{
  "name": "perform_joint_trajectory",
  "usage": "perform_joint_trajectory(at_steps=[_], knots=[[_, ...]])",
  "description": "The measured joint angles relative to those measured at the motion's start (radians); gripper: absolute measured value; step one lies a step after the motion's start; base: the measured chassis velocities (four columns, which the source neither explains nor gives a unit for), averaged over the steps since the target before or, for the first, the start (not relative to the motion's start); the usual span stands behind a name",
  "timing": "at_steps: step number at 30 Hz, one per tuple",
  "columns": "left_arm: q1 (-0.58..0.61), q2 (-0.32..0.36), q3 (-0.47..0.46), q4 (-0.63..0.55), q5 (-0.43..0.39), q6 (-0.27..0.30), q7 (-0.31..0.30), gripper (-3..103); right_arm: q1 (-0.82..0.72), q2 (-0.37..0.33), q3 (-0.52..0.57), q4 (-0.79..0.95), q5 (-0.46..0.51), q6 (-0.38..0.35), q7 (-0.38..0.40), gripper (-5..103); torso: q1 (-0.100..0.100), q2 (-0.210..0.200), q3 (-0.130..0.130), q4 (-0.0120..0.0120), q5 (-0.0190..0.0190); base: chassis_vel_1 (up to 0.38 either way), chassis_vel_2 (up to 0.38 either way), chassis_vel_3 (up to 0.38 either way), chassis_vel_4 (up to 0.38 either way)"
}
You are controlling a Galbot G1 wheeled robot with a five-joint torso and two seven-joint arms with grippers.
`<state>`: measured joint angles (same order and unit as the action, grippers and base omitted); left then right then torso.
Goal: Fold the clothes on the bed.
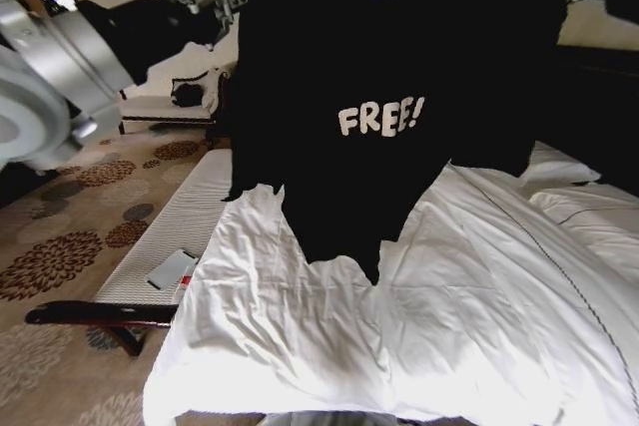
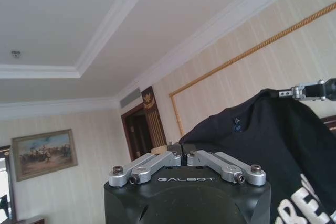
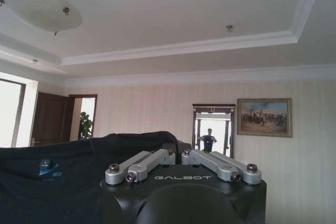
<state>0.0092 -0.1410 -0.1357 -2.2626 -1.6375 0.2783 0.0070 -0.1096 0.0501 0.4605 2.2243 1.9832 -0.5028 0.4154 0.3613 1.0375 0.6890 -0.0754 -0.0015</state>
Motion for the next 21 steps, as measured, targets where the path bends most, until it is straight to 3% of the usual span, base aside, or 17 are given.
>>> perform_joint_trajectory(at_steps=[3,5,7,9,10,12,13,15,16,20,21], knots=[[0.074,0.106,-0.100,-0.044,-0.070,-0.015,0.000,0,0.031,-0.029,0.019,0.047,0.120,-0.047,0.093,0,0.000,0.000,0.000,0.0007,0.0017,0.000,0.000,0.000,0.000],[0.083,0.117,-0.118,-0.057,-0.094,-0.007,0.000,0,0.036,-0.034,0.021,0.060,0.157,-0.068,0.128,0,0.000,0.000,0.000,0.0004,0.0018,0.000,0.000,0.000,0.000],[0.116,0.125,-0.128,-0.081,-0.116,0.010,0.000,0,0.022,-0.023,0.015,0.093,0.201,-0.117,0.206,0,0.000,0.000,0.000,-0.0014,0.0019,0.000,0.000,0.000,0.000],[0.174,0.119,-0.126,-0.092,-0.104,0.019,0.000,0,-0.029,0.013,0.007,0.116,0.197,-0.134,0.269,0,0.000,0.000,0.000,-0.0009,0.0019,0.000,0.000,0.000,0.000],[0.229,0.099,-0.123,-0.095,-0.075,0.027,0.000,0,-0.097,0.055,0.011,0.123,0.145,-0.138,0.301,0,0.000,0.000,0.000,0.0002,0.0019,0.000,0.000,0.000,0.000],[0.259,0.084,-0.121,-0.095,-0.053,0.032,0.000,0,-0.131,0.073,0.012,0.122,0.110,-0.138,0.305,0,0.000,0.000,0.000,0.0003,0.0014,0.000,0.000,0.000,0.000],[0.318,0.045,-0.110,-0.093,0.001,0.042,0.000,0,-0.227,0.118,0.012,0.113,0.011,-0.134,0.301,0,0.001,0.000,0.001,0.0005,0.0009,0.000,0.000,0.000,0.000],[0.417,-0.040,-0.069,-0.067,0.119,0.062,0.000,0,-0.390,0.204,-0.006,0.068,-0.165,-0.116,0.255,0,0.001,-0.001,0.001,0.0001,0.0016,0.000,0.000,0.000,0.000],[0.417,-0.040,-0.069,-0.067,0.119,0.062,0.000,0,-0.390,0.204,-0.006,0.068,-0.165,-0.116,0.255,0,0.001,-0.001,0.001,0.0001,0.0016,0.000,0.000,0.000,0.000],[0.498,-0.190,0.067,0.037,0.297,0.078,0.000,0,-0.568,0.319,-0.058,-0.068,-0.448,-0.051,0.116,0,0.001,-0.001,0.001,-0.0003,0.0016,0.000,0.000,0.000,0.000],[0.498,-0.190,0.067,0.037,0.297,0.078,0.000,0,-0.568,0.319,-0.058,-0.068,-0.448,-0.051,0.116,0,0.001,-0.001,0.001,-0.0003,0.0016,0.000,0.000,0.000,0.000]])
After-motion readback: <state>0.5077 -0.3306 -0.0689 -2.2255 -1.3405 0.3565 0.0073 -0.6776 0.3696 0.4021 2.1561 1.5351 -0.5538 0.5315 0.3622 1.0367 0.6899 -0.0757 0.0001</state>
